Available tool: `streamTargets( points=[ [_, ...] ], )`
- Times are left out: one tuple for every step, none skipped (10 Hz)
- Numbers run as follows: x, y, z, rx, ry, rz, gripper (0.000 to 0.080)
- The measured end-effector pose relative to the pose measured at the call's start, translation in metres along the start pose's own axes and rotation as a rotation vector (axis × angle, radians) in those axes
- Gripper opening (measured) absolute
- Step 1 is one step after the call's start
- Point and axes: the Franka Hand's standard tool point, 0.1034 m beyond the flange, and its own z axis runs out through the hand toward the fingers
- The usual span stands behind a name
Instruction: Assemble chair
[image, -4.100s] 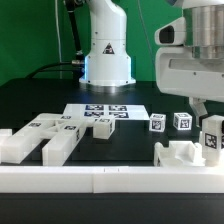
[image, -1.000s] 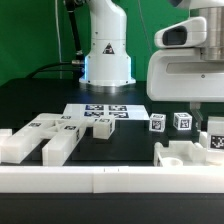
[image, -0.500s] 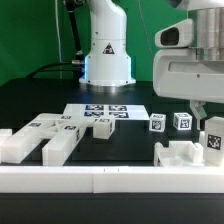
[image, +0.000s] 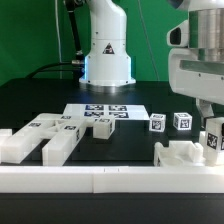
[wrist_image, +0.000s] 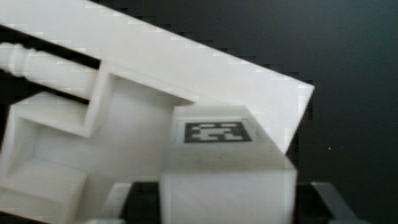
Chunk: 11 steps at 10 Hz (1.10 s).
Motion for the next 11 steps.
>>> streamTargets(
  points=[
    [0.0001, 0.0, 0.0, 0.0, 0.0, -0.02, 0.029],
    [-0.0001, 0.0002, 0.0003, -0.001, 0.0, -0.056, 0.029],
    [-0.0002, 0.0004, 0.0004, -0.002, -0.001, -0.086, 0.0396],
    [-0.0002, 0.0004, 0.0003, -0.003, 0.001, -0.179, 0.0536],
    [-0.0002, 0.0003, 0.0003, -0.003, 0.001, -0.279, 0.0614],
    [-0.0002, 0.0002, 0.0002, -0.003, 0.001, -0.347, 0.0642],
    [-0.0001, 0.0002, 0.0003, -0.004, 0.001, -0.45, 0.0642],
    [0.0013, 0.0003, 0.0002, -0.004, 0.002, -0.566, 0.0648],
    [0.0031, -0.0003, -0.0003, -0.003, 0.002, -0.673, 0.0648],
    [0.0033, -0.0017, -0.0011, -0.002, 0.003, -0.771, 0.0649],
    [0.0034, -0.0029, -0.0018, -0.001, 0.005, -0.85, 0.0649]
  ],
)
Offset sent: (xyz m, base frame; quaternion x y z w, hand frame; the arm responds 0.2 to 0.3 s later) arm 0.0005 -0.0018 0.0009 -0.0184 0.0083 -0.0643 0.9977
